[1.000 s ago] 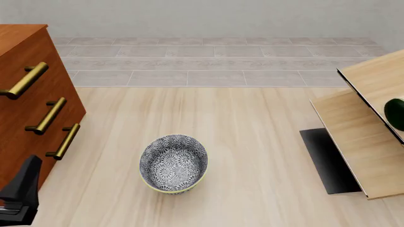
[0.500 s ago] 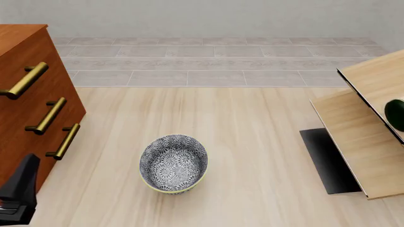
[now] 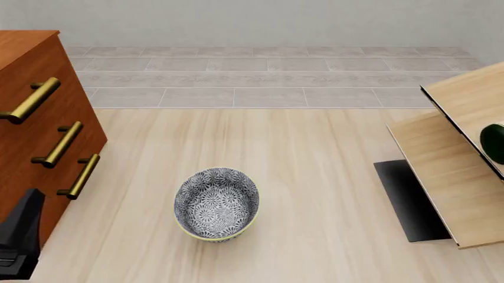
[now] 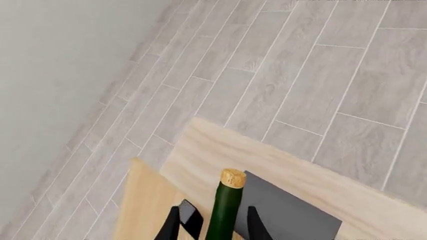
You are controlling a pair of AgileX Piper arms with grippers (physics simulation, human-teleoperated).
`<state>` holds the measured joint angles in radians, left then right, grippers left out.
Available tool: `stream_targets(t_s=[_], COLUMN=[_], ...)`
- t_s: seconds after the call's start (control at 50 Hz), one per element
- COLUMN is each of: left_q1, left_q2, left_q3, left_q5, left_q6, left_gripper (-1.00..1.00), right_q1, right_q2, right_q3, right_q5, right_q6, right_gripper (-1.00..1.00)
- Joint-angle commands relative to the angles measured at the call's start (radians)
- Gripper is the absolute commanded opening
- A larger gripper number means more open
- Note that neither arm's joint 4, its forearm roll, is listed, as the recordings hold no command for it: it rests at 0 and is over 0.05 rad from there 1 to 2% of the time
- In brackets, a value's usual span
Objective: Put the wine bottle on the wine rack.
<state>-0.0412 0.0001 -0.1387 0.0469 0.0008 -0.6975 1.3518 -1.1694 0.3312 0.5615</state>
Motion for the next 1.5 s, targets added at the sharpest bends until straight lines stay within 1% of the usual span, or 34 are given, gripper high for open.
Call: stream_targets(t_s=[0.02, 0.28, 0.4, 0.52, 0.56, 0.58, 0.64, 0.66, 0.9, 1.04, 1.1, 1.14, 1.22, 1.34, 1.4, 1.42, 1.46, 1.5], left_q1=[0.0, 0.002, 0.005, 0.004, 0.003, 0.003, 0.002, 0.001, -0.002, -0.003, -0.003, -0.003, -0.006, -0.009, -0.009, -0.011, -0.011, -0.012], left_q2=[0.0, 0.0, 0.0, 0.0, 0.0, 0.0, 0.0, 0.0, 0.0, 0.0, 0.0, 0.0, 0.0, 0.0, 0.0, 0.0, 0.0, 0.0], left_q3=[-0.016, -0.03, -0.034, -0.038, -0.04, -0.041, -0.042, -0.043, -0.039, -0.039, -0.041, -0.041, -0.043, -0.044, -0.045, -0.047, -0.047, -0.047], left_q5=[0.01, 0.017, 0.018, 0.021, 0.021, 0.022, 0.023, 0.023, 0.022, 0.023, 0.025, 0.026, 0.027, 0.03, 0.031, 0.032, 0.032, 0.032], left_q6=[0.001, -0.004, -0.006, -0.005, -0.004, -0.004, -0.004, -0.003, 0.002, 0.004, 0.005, 0.005, 0.006, 0.01, 0.009, 0.01, 0.01, 0.011], left_gripper=[1.0, 1.0, 1.0, 1.0, 1.0, 1.0, 1.0, 1.0, 1.0, 1.0, 1.0, 1.0, 1.0, 1.0, 1.0, 1.0, 1.0, 1.0], right_q1=[0.008, 0.024, 0.051, 0.076, 0.088, 0.096, 0.103, 0.12, 0.193, 0.22, 0.252, 0.254, 0.292, 0.325, 0.338, 0.362, 0.377, 0.402], right_q2=[-0.029, -0.091, -0.127, -0.189, -0.203, -0.213, -0.221, -0.229, -0.293, -0.308, -0.318, -0.321, -0.338, -0.368, -0.374, -0.385, -0.391, -0.401], right_q3=[-0.023, -0.062, -0.064, -0.07, -0.07, -0.073, -0.072, -0.071, -0.045, -0.024, -0.013, -0.01, 0.003, 0.019, 0.025, 0.029, 0.037, 0.044], right_q5=[0.033, 0.084, 0.098, 0.098, 0.106, 0.106, 0.111, 0.111, 0.097, 0.083, 0.075, 0.073, 0.063, 0.051, 0.05, 0.049, 0.047, 0.047], right_q6=[0.018, 0.03, 0.03, -0.014, -0.009, -0.019, -0.019, -0.027, -0.07, -0.088, -0.106, -0.109, -0.124, -0.155, -0.156, -0.174, -0.172, -0.185], right_gripper=[1.0, 1.0, 1.0, 1.0, 1.0, 1.0, 1.0, 1.0, 1.0, 1.0, 1.0, 1.0, 1.0, 1.0, 1.0, 1.0, 1.0, 1.0])
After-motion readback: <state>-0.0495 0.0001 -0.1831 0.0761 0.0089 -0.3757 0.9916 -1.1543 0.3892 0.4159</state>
